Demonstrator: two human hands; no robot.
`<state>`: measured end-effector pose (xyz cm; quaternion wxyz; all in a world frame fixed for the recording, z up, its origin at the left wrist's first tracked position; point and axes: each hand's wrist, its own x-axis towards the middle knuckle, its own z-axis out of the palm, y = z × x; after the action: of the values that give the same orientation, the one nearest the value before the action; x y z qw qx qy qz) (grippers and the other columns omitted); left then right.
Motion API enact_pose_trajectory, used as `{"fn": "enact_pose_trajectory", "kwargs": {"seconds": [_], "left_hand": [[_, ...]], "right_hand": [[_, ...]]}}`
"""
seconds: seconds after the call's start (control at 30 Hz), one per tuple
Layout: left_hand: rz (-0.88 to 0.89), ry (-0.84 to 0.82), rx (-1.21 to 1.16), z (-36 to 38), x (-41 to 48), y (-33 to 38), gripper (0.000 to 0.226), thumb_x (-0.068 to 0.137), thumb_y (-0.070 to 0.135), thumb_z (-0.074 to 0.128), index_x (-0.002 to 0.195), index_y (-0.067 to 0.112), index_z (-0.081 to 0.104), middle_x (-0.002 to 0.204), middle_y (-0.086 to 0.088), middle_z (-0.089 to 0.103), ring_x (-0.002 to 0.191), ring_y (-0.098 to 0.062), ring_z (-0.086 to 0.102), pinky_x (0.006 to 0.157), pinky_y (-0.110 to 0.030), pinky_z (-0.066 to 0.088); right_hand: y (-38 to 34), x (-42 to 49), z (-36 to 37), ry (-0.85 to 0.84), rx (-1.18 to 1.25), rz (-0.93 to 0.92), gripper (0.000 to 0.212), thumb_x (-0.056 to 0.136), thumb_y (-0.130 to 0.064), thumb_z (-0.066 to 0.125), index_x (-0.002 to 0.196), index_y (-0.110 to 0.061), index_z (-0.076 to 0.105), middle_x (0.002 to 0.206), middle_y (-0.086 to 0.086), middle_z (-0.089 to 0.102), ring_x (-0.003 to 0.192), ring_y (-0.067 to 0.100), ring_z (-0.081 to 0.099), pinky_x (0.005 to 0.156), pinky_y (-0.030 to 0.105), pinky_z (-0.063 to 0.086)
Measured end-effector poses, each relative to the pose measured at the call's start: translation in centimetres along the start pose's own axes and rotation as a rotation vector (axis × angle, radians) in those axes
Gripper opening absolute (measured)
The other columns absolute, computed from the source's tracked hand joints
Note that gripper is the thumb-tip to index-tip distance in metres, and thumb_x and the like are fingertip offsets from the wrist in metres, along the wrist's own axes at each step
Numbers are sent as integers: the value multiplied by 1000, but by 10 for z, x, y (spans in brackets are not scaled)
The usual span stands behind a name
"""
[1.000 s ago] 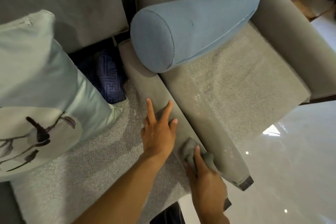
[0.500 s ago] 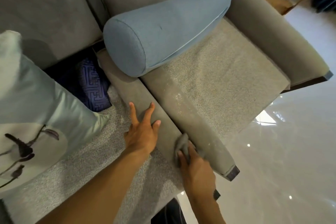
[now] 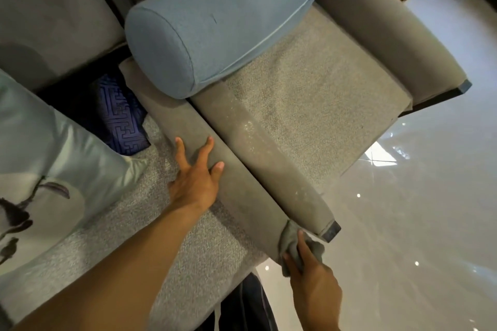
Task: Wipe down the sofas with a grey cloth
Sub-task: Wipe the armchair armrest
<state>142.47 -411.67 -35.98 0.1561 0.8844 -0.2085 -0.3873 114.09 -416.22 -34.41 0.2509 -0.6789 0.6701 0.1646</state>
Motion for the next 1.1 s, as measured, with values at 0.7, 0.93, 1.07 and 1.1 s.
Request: {"fn": "enact_pose_trajectory", "kwargs": {"seconds": [0.7, 0.93, 1.07, 1.1], "left_hand": [[104, 121, -147, 16, -28, -16, 54, 105, 54, 39, 149, 68, 12, 169, 11, -15, 143, -34, 42, 105, -57, 47], [101, 110, -507, 5, -24, -41, 46, 110, 39, 36, 155, 48, 32, 168, 12, 21, 151, -8, 27, 116, -19, 25], [89, 96, -610, -5, -18, -50, 49, 109, 38, 39, 157, 46, 28, 166, 11, 26, 151, -8, 29, 119, -27, 29], [87, 101, -631, -8, -14, -51, 49, 109, 40, 39, 156, 48, 28, 166, 10, 25, 151, -9, 30, 119, -30, 31]], "right_hand": [[-81, -17, 16, 121, -214, -671, 66, 83, -36, 78, 143, -28, 52, 87, -1, 73, 44, 19, 60, 33, 31, 45], [-199, 10, 19, 273, -320, -868, 61, 78, -32, 82, 135, -31, 61, 55, -2, 62, 33, 17, 49, 38, 17, 23], [-157, 2, 5, 148, -334, -789, 81, 73, -31, 84, 146, -36, 49, 97, -2, 74, 46, 22, 62, 36, 28, 43], [-154, 4, 4, 113, -354, -742, 82, 73, -36, 85, 146, -38, 47, 111, -3, 73, 52, 22, 66, 39, 30, 46]]}}
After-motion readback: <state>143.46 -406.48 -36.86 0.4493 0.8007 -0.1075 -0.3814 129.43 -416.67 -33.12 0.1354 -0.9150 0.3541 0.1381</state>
